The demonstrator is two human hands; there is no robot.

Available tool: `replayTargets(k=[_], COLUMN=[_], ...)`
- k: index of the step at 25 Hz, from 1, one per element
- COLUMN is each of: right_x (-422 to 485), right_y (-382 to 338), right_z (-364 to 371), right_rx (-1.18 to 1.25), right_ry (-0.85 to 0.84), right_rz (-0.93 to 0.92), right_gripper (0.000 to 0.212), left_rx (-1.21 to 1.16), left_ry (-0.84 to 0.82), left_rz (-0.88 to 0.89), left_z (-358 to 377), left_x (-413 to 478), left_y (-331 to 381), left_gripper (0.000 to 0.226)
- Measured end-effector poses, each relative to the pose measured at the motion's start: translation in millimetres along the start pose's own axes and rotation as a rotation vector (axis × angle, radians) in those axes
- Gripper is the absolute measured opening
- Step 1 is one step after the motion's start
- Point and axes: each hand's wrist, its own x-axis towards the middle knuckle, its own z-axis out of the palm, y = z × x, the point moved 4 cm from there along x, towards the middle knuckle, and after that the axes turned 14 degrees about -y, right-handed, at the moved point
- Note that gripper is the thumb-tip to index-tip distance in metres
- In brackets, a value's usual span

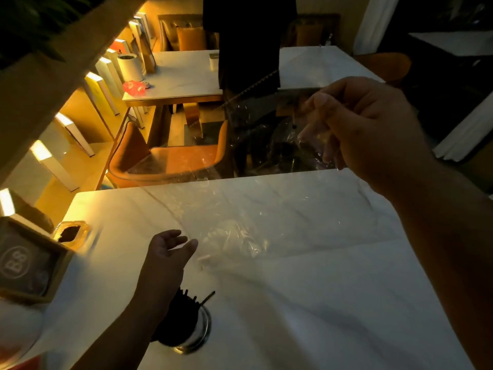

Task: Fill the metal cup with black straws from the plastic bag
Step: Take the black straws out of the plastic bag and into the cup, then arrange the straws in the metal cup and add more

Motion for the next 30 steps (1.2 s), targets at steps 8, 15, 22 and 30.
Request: replayTargets(k=[8,15,22,30], right_x=[-35,-72,-101,-152], right_y=[109,194,247,312], right_z=[-25,15,50,36], right_rx=[0.359,0.682,0.981,0.741], right_ry=[0.291,0.423,0.331,0.219], right_rz=[0.250,0.534,0.643,0.869], right_gripper=[0.018,0.019,0.018,0.027], left_rx=[-0.098,-0.629,-0.515,-0.033], left_ry=[-0.019,-0.247,-0.228,-0.330], left_rz=[-0.143,-0.218,-0.115,-0.040], left_z=[52,111,126,112], left_x=[45,55,73,109], left_y=[9,8,5,34], left_gripper=[0.099,0.041,0.033,0.034])
